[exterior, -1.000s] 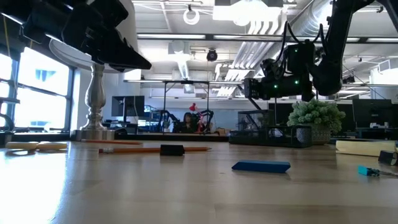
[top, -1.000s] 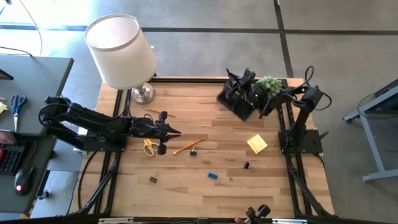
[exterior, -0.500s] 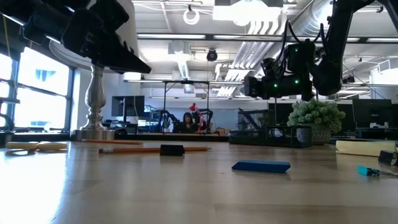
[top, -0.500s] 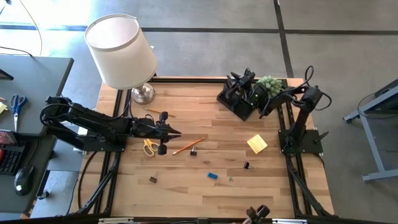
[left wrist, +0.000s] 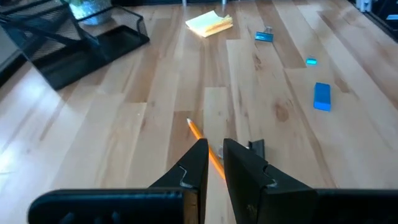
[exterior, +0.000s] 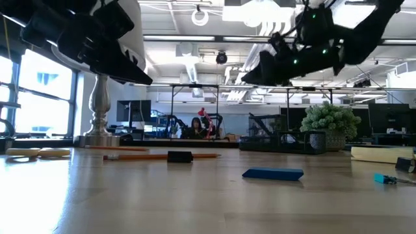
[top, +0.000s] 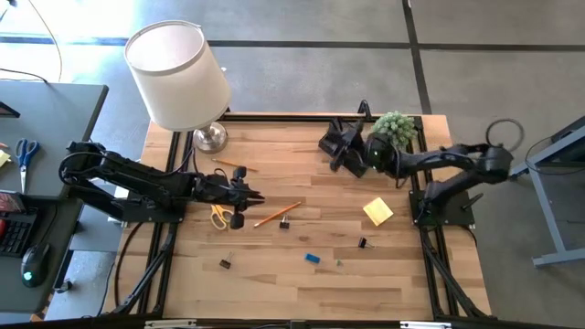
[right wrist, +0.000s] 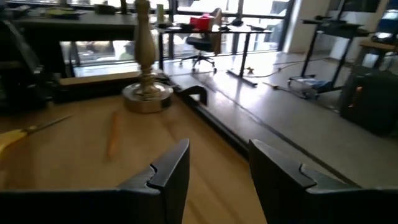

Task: Pick and place office supplies into organizer
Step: Put the yellow scissors into the desk organizer

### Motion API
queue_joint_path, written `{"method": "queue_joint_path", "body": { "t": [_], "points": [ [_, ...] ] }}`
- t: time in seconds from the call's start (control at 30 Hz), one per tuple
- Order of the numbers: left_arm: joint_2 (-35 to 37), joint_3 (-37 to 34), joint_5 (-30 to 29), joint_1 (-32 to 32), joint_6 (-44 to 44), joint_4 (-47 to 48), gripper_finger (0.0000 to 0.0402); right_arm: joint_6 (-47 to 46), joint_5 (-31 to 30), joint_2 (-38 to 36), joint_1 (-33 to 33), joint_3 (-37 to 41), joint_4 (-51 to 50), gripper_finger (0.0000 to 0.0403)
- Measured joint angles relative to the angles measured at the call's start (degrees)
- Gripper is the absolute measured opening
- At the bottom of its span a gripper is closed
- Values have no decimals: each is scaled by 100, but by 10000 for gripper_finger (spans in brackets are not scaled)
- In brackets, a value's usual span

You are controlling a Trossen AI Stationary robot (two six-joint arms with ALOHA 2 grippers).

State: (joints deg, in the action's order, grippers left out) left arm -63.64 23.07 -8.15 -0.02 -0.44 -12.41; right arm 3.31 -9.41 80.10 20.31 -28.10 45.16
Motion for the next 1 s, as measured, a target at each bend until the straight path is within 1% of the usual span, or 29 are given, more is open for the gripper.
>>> {"method": "queue_joint_path", "body": {
  "t": [0.1, 0.17, 0.23, 0.3, 0.43, 0.5, 0.57, 0.7, 0.77, 0.8, 0.93, 1.0],
  "points": [
    [0, 0, 131, 1, -3, 117, 40, -114, -21, -357, -565, 0, -714, 158],
    [0, 0, 148, 0, -3, 265, 40, -252, -156, -498, -933, 0, -1195, 158],
    [0, 0, 68, -2, -5, 412, 40, -463, -374, -564, -1302, 0, -1601, 158],
    [0, 0, -160, -2, -49, 518, 40, -663, -630, -560, -1643, 0, -1842, 158],
    [0, 0, -752, 3, -168, 679, 40, -924, -1181, -441, -2224, 0, -1920, 157],
    [2, 7, -986, 5, -324, 761, 40, -991, -1425, -355, -2419, 0, -1795, 156],
    [2, 114, -1050, 4, -571, 1142, 40, -992, -1538, -286, -2548, 0, -1731, 156],
    [2, 445, -1048, -2, -938, 2268, 40, -989, -1599, -99, -2647, 0, -1478, 156],
    [2, 598, -865, -1, -1004, 2784, 40, -918, -1591, 54, -2643, 0, -1274, 156],
    [2, 662, -683, 1, -1016, 2946, 40, -852, -1589, 138, -2633, 0, -1170, 156],
    [2, 790, 500, -5, -1009, 3097, 40, -594, -1524, 569, -2591, 0, -588, 156],
    [2, 833, 912, -6, -1013, 3210, 40, -588, -1357, 833, -2545, 0, -229, 156]
  ]
}}
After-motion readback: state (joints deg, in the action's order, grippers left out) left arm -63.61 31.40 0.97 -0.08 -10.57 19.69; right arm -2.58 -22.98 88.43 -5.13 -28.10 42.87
